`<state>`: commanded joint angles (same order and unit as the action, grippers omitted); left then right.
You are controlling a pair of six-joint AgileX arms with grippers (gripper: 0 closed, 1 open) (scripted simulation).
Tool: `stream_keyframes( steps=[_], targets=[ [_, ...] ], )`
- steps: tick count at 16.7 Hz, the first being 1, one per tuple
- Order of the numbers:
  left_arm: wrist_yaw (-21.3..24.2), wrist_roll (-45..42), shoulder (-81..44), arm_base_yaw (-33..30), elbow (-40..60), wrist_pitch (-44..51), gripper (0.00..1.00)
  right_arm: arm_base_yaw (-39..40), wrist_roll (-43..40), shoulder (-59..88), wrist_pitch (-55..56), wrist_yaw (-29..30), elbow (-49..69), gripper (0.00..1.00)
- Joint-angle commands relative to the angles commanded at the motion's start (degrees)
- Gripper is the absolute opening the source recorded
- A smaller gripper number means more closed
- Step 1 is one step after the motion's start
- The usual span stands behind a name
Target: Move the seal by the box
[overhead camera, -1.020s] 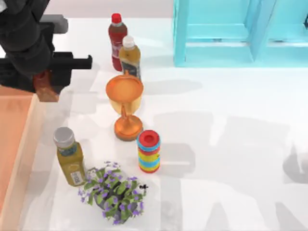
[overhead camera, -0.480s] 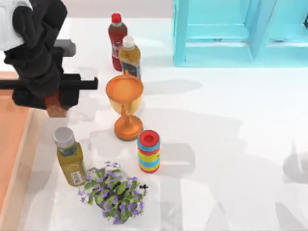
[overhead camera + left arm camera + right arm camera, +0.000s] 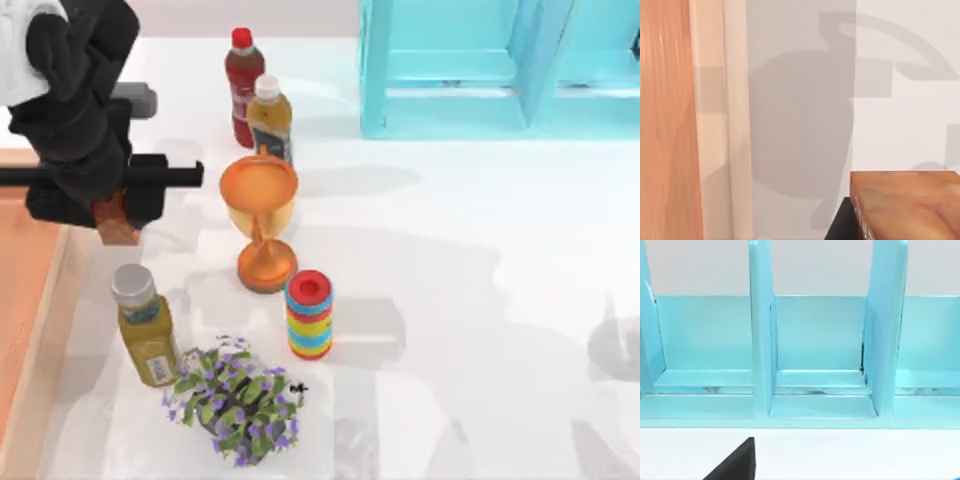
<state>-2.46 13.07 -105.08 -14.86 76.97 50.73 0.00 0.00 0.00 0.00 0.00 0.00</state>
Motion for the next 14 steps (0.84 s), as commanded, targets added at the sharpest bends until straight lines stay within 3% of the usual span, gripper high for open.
stream_keyframes(
  steps=[8, 14],
  targets=[
    [0.0, 0.0, 0.0, 0.0, 0.0, 0.0, 0.98, 0.0, 0.0, 0.0, 0.0, 0.0, 0.0, 1.0],
    [0.0, 0.0, 0.0, 0.0, 0.0, 0.0, 1.0, 0.0, 0.0, 0.0, 0.0, 0.0, 0.0, 1.0]
  ],
)
